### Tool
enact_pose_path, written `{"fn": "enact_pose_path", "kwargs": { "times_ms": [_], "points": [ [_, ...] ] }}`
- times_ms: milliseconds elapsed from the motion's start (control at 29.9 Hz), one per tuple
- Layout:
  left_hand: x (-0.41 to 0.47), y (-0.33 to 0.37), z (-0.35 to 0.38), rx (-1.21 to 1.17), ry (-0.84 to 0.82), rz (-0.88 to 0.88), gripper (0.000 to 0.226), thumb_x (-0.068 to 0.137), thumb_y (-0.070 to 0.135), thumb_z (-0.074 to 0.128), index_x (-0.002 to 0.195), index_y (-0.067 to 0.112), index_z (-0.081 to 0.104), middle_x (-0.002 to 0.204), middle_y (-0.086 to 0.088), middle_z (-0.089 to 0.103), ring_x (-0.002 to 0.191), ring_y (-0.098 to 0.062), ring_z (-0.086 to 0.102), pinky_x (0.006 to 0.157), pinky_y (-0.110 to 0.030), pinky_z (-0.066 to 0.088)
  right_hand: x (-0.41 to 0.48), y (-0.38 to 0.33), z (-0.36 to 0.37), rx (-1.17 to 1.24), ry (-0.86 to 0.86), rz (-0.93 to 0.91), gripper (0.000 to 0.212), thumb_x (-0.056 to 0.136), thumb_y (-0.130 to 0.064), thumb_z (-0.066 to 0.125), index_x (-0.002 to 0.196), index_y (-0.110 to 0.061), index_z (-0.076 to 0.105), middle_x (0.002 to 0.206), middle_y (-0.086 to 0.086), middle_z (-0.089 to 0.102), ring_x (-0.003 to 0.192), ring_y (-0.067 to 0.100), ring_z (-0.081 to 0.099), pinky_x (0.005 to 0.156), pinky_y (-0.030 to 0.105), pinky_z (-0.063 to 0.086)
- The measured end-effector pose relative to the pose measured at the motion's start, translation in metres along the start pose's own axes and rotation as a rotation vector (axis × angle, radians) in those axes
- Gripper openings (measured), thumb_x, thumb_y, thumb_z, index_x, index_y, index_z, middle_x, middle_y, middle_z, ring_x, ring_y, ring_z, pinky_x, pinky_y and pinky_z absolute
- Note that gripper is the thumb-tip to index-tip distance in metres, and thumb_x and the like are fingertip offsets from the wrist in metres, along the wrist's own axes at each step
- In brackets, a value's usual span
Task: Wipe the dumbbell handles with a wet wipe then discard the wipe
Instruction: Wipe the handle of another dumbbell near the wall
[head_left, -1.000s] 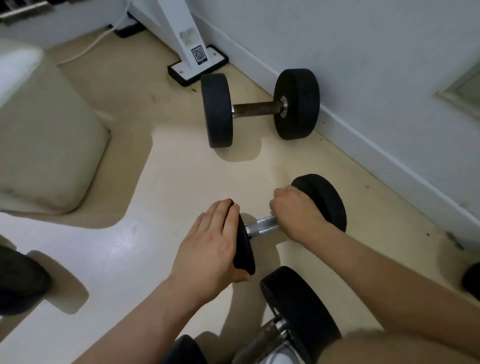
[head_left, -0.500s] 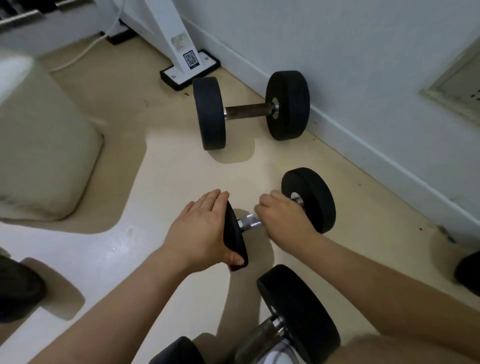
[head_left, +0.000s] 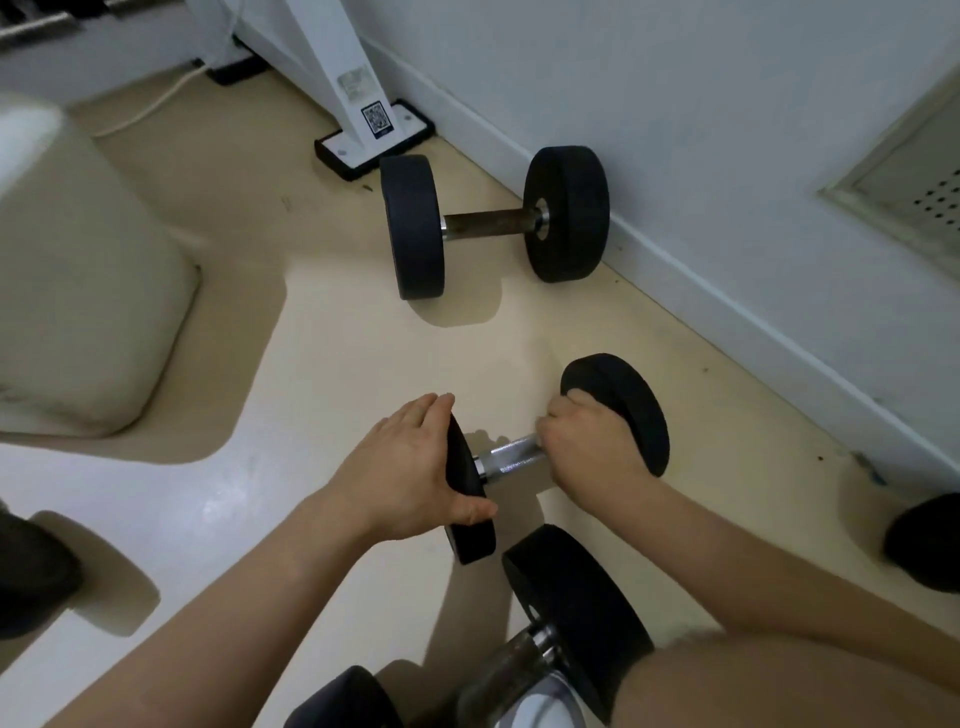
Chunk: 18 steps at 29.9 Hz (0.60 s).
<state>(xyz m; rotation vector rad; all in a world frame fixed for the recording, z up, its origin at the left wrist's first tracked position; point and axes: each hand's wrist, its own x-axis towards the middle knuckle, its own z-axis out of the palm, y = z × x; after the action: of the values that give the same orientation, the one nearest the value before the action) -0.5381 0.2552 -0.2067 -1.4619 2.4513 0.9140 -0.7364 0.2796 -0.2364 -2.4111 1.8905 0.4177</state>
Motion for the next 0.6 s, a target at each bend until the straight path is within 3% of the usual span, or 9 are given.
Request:
{"fn": "enact_pose_path", "kwargs": {
  "times_ms": [67, 100, 201, 234, 301, 368, 501, 602],
  "points": [
    [0.002, 0.004, 0.003, 0.01, -0.069, -0.028, 0.13, 0.056, 0.07, 0.073, 0.151, 0.015, 0.004, 0.156, -0.005, 0.017, 0.143, -0.022, 0.017, 0.115, -0.034, 0.023, -0.002, -0.015, 0.0, 0.094, -0.097, -0.062, 0.015, 0.054, -0.003, 0.073, 0.064, -0.012, 0.066, 0.07, 0.005, 0.06, 0.074, 0.024, 0.057, 0.051, 0.028, 0.042],
    [0.003, 0.007, 0.005, 0.039, -0.088, -0.028, 0.132, 0.053, 0.071, 0.075, 0.15, 0.015, 0.005, 0.153, -0.006, 0.022, 0.14, -0.023, 0.022, 0.113, -0.034, 0.026, -0.002, -0.011, 0.0, 0.066, -0.082, -0.104, 0.014, 0.054, -0.004, 0.073, 0.063, -0.013, 0.067, 0.069, 0.004, 0.06, 0.074, 0.024, 0.058, 0.05, 0.026, 0.04],
    [0.001, 0.014, 0.009, 0.147, -0.09, -0.009, 0.13, 0.049, 0.073, 0.075, 0.147, 0.014, 0.012, 0.14, -0.004, 0.032, 0.13, -0.024, 0.032, 0.108, -0.034, 0.032, 0.0, 0.017, -0.008, -0.027, 0.053, -0.099, 0.028, 0.031, 0.001, 0.081, 0.042, -0.01, 0.057, 0.051, 0.006, 0.053, 0.053, 0.026, 0.055, 0.042, 0.021, 0.034],
    [-0.001, 0.016, 0.011, 0.171, -0.086, 0.004, 0.129, 0.05, 0.073, 0.075, 0.146, 0.014, 0.012, 0.14, -0.005, 0.032, 0.13, -0.024, 0.032, 0.108, -0.034, 0.032, -0.001, 0.02, -0.008, -0.05, 0.045, -0.087, 0.027, 0.035, 0.002, 0.081, 0.046, -0.008, 0.059, 0.054, 0.008, 0.055, 0.056, 0.027, 0.056, 0.043, 0.023, 0.035],
    [-0.003, 0.017, 0.011, 0.163, -0.107, 0.026, 0.126, 0.055, 0.071, 0.074, 0.147, 0.012, 0.01, 0.143, -0.007, 0.027, 0.133, -0.025, 0.027, 0.11, -0.034, 0.03, -0.002, 0.009, -0.009, -0.002, -0.061, -0.045, 0.011, 0.065, -0.001, 0.071, 0.074, -0.006, 0.067, 0.081, 0.01, 0.06, 0.08, 0.028, 0.058, 0.055, 0.028, 0.038],
    [-0.001, 0.013, 0.006, 0.06, -0.167, 0.013, 0.119, 0.063, 0.064, 0.074, 0.148, 0.012, 0.01, 0.147, -0.007, 0.024, 0.137, -0.026, 0.024, 0.111, -0.035, 0.029, 0.002, -0.009, -0.008, 0.083, -0.148, -0.053, 0.019, 0.081, -0.005, 0.057, 0.096, -0.012, 0.068, 0.099, 0.007, 0.058, 0.096, 0.025, 0.054, 0.065, 0.03, 0.036],
    [0.006, 0.007, -0.004, -0.151, -0.258, -0.041, 0.111, 0.066, 0.051, 0.08, 0.147, 0.011, 0.015, 0.144, -0.001, 0.031, 0.132, -0.022, 0.033, 0.106, -0.037, 0.036, 0.005, 0.004, -0.013, -0.009, -0.199, -0.112, 0.024, 0.081, 0.002, 0.051, 0.097, -0.008, 0.065, 0.103, 0.009, 0.059, 0.1, 0.028, 0.052, 0.066, 0.032, 0.041],
    [0.004, 0.011, -0.001, -0.117, -0.271, -0.071, 0.113, 0.059, 0.05, 0.084, 0.145, 0.016, 0.02, 0.143, -0.001, 0.034, 0.129, -0.022, 0.037, 0.103, -0.039, 0.04, -0.003, 0.014, -0.013, -0.086, -0.218, -0.053, 0.022, 0.082, 0.004, 0.05, 0.095, -0.007, 0.064, 0.104, 0.009, 0.058, 0.101, 0.027, 0.052, 0.064, 0.031, 0.04]
  ]
}}
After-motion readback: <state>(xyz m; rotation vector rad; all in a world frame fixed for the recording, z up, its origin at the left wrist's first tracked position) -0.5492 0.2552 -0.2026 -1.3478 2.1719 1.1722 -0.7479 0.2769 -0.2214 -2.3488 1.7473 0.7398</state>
